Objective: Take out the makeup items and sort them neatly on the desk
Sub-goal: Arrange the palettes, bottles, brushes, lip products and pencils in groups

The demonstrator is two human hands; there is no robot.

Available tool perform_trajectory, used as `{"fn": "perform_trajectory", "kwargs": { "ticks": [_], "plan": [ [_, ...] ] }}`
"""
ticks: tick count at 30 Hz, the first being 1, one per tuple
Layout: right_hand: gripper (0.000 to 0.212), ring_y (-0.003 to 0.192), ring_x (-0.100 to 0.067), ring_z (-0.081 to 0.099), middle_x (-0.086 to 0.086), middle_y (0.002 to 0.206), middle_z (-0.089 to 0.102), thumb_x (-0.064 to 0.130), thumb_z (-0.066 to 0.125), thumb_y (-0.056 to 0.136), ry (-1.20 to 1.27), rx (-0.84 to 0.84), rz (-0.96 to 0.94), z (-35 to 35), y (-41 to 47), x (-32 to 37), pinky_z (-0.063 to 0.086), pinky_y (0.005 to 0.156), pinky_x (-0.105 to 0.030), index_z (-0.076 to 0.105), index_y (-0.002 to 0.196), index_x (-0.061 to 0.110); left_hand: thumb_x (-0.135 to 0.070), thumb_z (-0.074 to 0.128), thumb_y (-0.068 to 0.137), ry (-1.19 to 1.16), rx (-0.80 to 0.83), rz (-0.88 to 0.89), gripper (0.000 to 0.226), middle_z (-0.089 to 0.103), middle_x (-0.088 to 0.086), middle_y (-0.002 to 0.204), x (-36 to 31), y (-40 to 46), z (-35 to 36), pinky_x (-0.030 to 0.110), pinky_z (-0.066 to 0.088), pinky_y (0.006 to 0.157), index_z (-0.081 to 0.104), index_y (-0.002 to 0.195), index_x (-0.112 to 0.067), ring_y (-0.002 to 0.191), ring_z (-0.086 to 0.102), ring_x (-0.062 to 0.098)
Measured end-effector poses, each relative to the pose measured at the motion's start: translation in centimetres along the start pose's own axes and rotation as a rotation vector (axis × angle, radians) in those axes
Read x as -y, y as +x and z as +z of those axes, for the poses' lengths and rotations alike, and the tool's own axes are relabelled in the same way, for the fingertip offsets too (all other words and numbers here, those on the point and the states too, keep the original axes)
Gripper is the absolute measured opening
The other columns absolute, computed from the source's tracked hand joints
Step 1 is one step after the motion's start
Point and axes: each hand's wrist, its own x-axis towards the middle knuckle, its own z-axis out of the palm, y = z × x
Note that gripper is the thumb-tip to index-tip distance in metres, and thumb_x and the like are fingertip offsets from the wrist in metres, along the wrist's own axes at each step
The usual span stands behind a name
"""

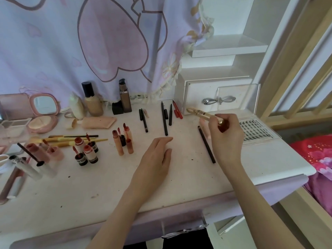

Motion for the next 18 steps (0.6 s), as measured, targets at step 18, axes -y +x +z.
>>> {"fn": "perform_trajectory", "kwargs": {
  "ticks": [18],
  "plan": [
    [0.02,0.05,-0.015,0.033,0.013,0.049,0.037,0.016,0.046,0.097,0.246,0.67,0.026,0.5,-2.6,1.4,0.018,0.091,-0.042,0.062,0.088,0.007,-0.054,0.03,0.082,-0.127,0.073,0.013,0.036,0.048,-0.011,0.063,-1.2,-0.4,-1.0,0.012,0.036,0.051,0.046,0.098,-0.026,0.055,0.047,0.0]
  ]
}}
